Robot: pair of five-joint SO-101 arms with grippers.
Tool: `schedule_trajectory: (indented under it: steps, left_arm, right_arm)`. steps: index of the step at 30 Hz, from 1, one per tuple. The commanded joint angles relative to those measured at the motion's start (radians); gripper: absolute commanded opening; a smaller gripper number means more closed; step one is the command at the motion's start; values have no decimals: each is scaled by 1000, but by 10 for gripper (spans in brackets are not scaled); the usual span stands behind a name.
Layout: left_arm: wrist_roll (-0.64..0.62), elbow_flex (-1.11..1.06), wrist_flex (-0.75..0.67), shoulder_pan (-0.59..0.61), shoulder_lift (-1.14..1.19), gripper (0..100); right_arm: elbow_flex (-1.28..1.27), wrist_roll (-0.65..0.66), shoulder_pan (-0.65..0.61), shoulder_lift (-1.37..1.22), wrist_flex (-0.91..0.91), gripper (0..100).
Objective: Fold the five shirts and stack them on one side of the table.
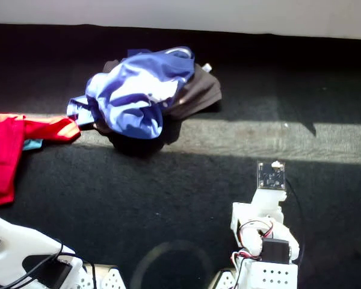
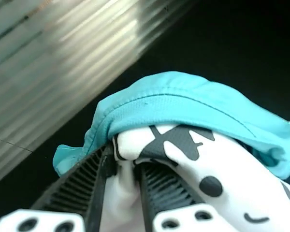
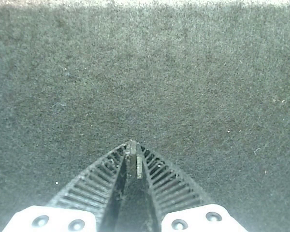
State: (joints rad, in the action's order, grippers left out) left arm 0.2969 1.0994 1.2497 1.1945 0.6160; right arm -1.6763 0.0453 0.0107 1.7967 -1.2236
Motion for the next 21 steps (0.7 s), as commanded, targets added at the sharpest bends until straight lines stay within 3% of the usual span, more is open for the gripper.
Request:
schedule_trajectory:
  steps: [1, 15, 18, 21]
  left_arm:
    - [8, -67, 34, -54, -15, 9]
    - [6, -116, 262, -193, -28, 14]
    - [6, -41, 356, -278, -27, 21]
    - [5, 38, 470, -412, -27, 116]
  right_arm:
    - [-117, -3, -2, -2, -5, 6]
    - [-117, -3, -2, -2, -5, 6]
    - [-117, -3, -2, -2, -5, 6]
    - [-117, -3, -2, -2, -5, 6]
